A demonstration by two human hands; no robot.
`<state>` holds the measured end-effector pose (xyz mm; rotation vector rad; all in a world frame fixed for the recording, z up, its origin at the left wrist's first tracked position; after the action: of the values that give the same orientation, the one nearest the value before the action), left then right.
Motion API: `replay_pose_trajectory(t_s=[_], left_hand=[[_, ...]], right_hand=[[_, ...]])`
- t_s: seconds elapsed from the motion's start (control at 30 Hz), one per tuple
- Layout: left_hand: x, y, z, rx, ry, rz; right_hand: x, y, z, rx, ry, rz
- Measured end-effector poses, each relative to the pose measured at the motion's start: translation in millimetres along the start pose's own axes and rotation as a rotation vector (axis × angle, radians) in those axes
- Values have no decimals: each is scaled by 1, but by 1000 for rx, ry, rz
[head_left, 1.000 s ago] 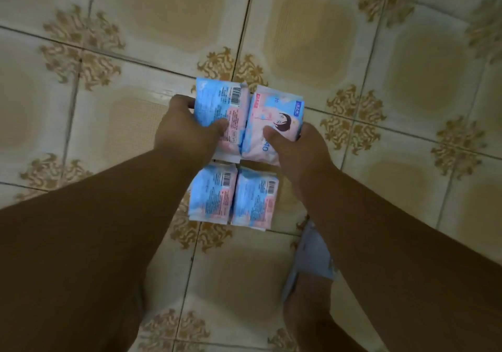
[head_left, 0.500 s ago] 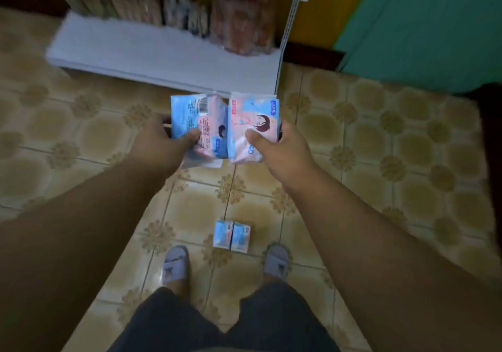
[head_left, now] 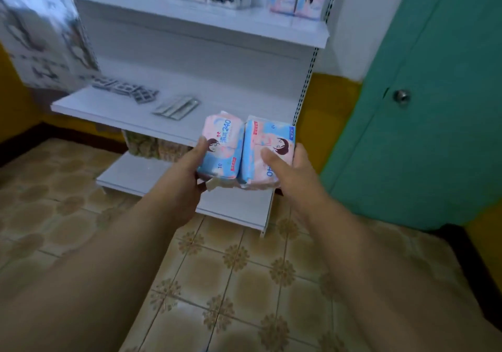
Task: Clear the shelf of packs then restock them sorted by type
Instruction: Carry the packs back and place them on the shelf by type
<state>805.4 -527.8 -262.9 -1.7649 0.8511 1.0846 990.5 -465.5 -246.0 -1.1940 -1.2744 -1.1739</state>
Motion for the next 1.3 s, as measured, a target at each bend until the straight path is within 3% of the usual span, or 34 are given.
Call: replay_pose_trajectory(t_s=[0.13, 0.37, 0.67, 0.9, 1.07, 1.3], left_hand=[[-51, -8, 28, -26, -119, 78], [-140, -26, 110, 11, -246, -23], [-201, -101, 187, 225, -115, -225], [-222, -178, 265, 141, -321, 78], [-248, -224, 315, 72, -479, 372], [-288, -245, 416, -16, -529, 755]], right_hand=[[43, -24, 23, -68, 90, 29], [120, -49, 78, -297, 265, 179], [182, -27, 155, -381, 261, 348], [194, 18, 265, -403, 318, 280], [213, 34, 352, -316, 325, 216], [226, 26, 450, -274, 322, 26]])
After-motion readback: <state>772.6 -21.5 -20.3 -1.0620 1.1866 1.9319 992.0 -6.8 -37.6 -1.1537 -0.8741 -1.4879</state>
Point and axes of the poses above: each hand's wrist, its own z-axis towards the middle knuckle, its own y-axis out of the back of the hand, x = y × z, the point moved 7 cm from there along z, towards the middle knuckle, and after that the axes turned 8 degrees about -x, right-handed, at the moved point
